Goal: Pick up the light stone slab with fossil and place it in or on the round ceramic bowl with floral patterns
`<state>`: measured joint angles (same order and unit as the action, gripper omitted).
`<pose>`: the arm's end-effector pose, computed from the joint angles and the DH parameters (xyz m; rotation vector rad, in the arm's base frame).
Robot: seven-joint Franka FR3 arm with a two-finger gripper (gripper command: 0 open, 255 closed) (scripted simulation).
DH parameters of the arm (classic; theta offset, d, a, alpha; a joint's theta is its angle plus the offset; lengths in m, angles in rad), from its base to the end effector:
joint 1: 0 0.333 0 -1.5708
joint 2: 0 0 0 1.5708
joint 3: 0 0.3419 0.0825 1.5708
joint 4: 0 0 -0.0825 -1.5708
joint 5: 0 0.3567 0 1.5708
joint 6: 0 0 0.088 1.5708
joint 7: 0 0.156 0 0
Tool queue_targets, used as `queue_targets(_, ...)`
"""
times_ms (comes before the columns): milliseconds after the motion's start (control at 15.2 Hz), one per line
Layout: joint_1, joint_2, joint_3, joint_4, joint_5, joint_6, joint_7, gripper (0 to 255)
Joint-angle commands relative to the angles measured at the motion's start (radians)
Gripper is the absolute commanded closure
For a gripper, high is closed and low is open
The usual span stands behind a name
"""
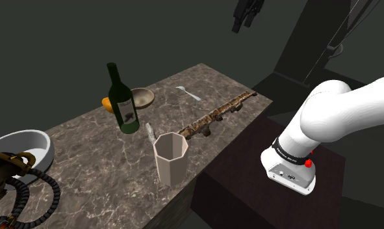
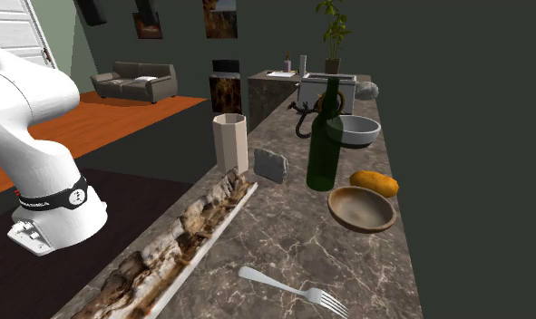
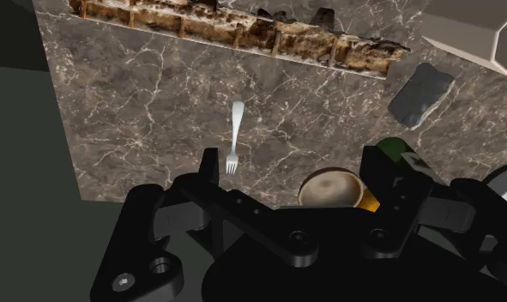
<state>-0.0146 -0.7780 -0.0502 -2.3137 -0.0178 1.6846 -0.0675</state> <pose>0.2818 -0.0258 0.5878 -3.1242 -0.0238 -0.2332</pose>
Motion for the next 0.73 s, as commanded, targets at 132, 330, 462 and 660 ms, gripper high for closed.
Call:
queue_targets(132, 0.004, 0.003, 0.038, -0.043, 0.019, 0.039, 0.057, 0)
queue_targets(330, 0.012, 0.02, 0.097, -0.098, 0.05, 0.101, 0.141, 0)
queue_targets(462, 0.018, 0.039, 0.136, -0.128, 0.07, 0.144, 0.198, 0)
queue_targets(660, 0.028, 0.081, 0.196, -0.162, 0.1, 0.211, 0.283, 0)
